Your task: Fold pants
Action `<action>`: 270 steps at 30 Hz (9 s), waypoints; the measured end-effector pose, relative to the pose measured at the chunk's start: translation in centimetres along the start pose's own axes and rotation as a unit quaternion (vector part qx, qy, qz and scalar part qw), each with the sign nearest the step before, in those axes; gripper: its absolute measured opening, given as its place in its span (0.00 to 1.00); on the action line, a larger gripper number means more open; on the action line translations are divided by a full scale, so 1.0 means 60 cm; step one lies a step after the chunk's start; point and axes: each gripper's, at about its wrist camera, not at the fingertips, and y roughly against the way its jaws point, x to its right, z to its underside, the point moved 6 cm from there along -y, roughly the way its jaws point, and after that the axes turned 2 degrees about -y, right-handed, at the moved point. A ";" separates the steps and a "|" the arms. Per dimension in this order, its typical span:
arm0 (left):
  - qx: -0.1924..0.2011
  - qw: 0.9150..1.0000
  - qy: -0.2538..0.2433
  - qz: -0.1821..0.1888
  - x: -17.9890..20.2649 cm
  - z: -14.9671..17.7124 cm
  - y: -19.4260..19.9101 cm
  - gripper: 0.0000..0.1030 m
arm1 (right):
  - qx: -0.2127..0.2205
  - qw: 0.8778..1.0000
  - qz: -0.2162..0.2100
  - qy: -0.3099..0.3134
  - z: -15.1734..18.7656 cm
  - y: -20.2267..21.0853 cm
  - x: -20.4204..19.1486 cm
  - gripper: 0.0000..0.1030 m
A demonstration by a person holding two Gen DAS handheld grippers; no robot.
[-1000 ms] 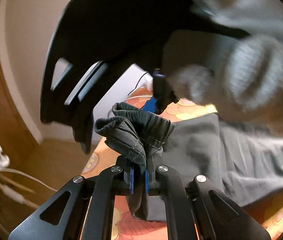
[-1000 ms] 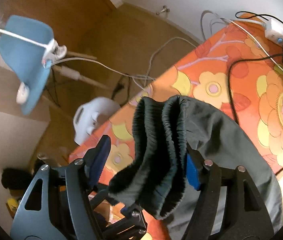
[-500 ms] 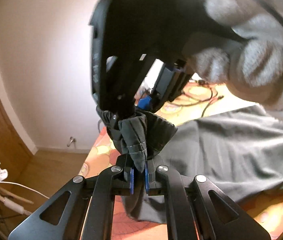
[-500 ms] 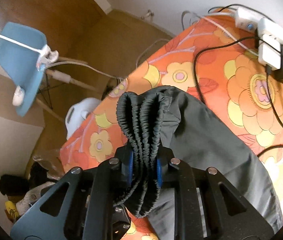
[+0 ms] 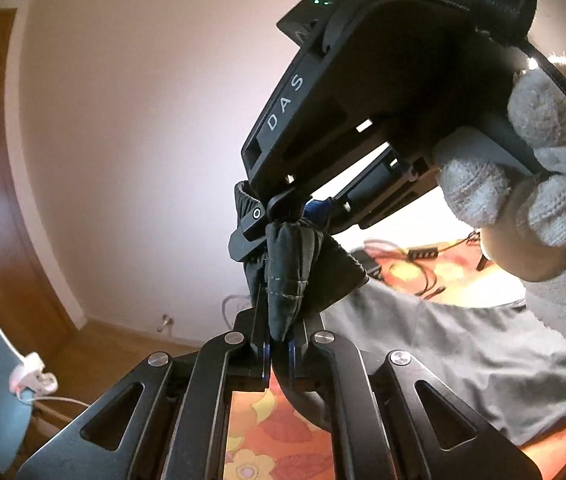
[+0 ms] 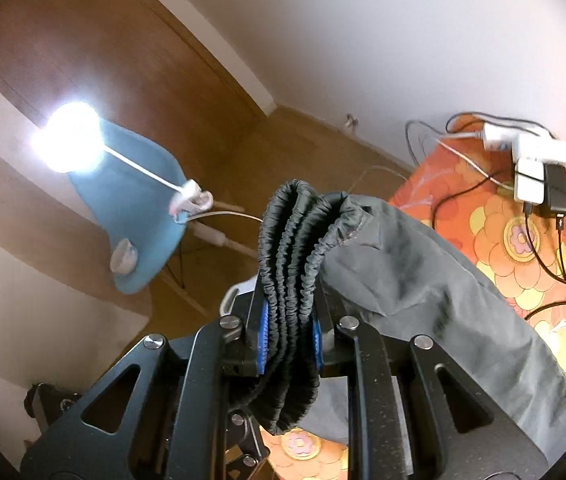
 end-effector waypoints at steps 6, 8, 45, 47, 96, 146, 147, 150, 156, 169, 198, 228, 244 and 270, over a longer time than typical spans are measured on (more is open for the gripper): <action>0.011 0.999 -0.007 0.050 0.043 -0.033 0.022 0.09 | 0.035 0.999 0.020 -0.010 0.017 0.092 0.006 0.16; 0.004 0.997 0.000 0.082 0.064 -0.034 0.037 0.13 | 0.046 0.998 0.030 -0.023 0.025 0.125 0.023 0.16; -0.165 0.960 0.020 0.224 0.296 0.197 0.112 0.16 | 0.047 0.957 0.156 -0.241 0.415 0.425 0.470 0.16; -0.161 0.963 0.017 0.217 0.292 0.188 0.106 0.16 | 0.047 0.951 0.158 -0.262 0.445 0.426 0.507 0.16; -0.175 0.935 -0.105 0.291 0.470 0.175 0.070 0.29 | 0.129 0.917 0.215 -0.310 0.645 0.680 0.688 0.16; -0.194 0.937 -0.083 0.279 0.453 0.207 0.061 0.29 | 0.100 0.895 0.367 -0.232 0.671 0.713 0.703 0.17; -0.193 0.936 -0.086 0.281 0.455 0.209 0.063 0.29 | 0.088 0.896 0.371 -0.229 0.672 0.709 0.702 0.19; -0.193 0.933 -0.088 0.292 0.460 0.214 0.067 0.29 | 0.068 0.887 0.407 -0.207 0.673 0.715 0.683 0.32; -0.191 0.929 -0.085 0.306 0.464 0.212 0.068 0.29 | 0.110 0.897 0.403 -0.144 0.614 0.739 0.569 0.43; -0.191 0.926 -0.070 0.319 0.471 0.191 0.036 0.29 | 0.062 0.962 0.264 -0.025 0.404 0.482 0.460 0.49; -0.167 0.925 -0.074 0.333 0.487 0.189 0.021 0.03 | -0.047 0.981 0.184 -0.035 0.272 0.166 0.550 0.50; -0.182 0.927 -0.075 0.320 0.466 0.217 0.123 0.00 | -0.037 0.973 0.226 -0.038 0.267 0.179 0.538 0.14; -0.300 0.868 0.145 0.367 0.461 0.213 0.023 0.50 | 0.039 0.966 0.252 -0.042 0.540 0.482 0.449 0.39; -0.321 0.895 0.087 0.297 0.442 0.216 0.038 0.32 | 0.058 0.921 0.374 -0.092 0.694 0.602 0.564 0.39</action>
